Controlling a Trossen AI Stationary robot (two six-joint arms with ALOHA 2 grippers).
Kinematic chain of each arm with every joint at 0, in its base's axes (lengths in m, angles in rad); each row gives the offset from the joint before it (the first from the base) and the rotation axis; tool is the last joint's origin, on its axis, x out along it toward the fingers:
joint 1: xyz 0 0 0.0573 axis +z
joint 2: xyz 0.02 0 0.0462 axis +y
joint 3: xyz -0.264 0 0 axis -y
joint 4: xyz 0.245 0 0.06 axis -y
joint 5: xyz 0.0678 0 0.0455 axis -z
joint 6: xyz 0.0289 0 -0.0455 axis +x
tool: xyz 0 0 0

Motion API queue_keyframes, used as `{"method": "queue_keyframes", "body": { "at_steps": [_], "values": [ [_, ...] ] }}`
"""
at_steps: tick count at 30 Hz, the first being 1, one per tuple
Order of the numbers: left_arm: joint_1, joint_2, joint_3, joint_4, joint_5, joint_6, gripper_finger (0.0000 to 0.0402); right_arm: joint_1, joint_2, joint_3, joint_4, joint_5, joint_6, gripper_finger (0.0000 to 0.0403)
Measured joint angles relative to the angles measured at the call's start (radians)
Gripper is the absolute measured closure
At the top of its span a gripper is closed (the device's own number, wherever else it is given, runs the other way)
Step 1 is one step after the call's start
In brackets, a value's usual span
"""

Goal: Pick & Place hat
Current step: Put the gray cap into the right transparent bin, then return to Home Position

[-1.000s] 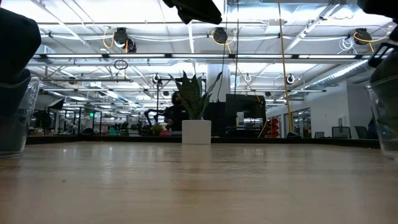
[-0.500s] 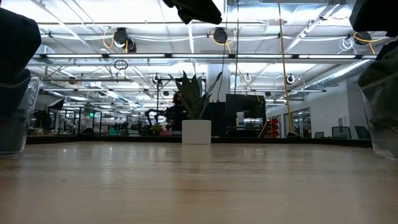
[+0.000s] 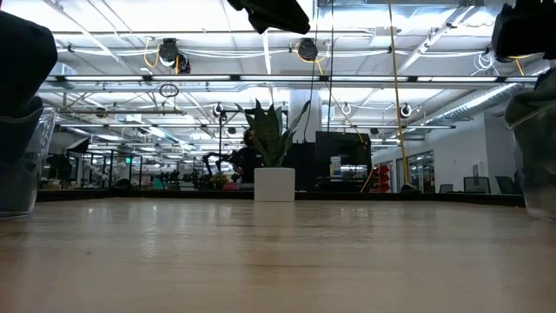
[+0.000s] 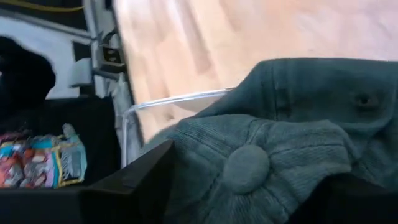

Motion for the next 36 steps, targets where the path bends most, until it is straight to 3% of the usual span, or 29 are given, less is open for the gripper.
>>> {"method": "queue_keyframes", "body": {
  "at_steps": [6, 12, 24, 28, 36],
  "values": [
    [0.000, 0.000, 0.000, 0.000, 0.000, 0.000, 0.0309, -0.023, -0.081, 0.000, -0.031, -0.011, 0.052, 0.0169],
    [0.000, 0.000, 0.000, 0.000, 0.000, 0.000, 0.0309, -0.023, -0.161, 0.000, -0.177, -0.133, 0.220, 0.0170],
    [0.000, 0.000, 0.000, 0.000, 0.000, 0.000, 0.0309, -0.023, -0.355, 0.040, -0.301, -0.132, 0.360, 0.0170],
    [0.000, 0.000, 0.000, -0.011, 0.000, 0.000, 0.0309, -0.023, -0.408, 0.129, -0.349, -0.083, 0.368, 0.0170],
    [0.000, 0.000, 0.000, -0.038, 0.000, -0.018, 0.0309, -0.023, -0.443, 0.323, -0.643, 0.085, 0.371, 0.0170]
  ]
}}
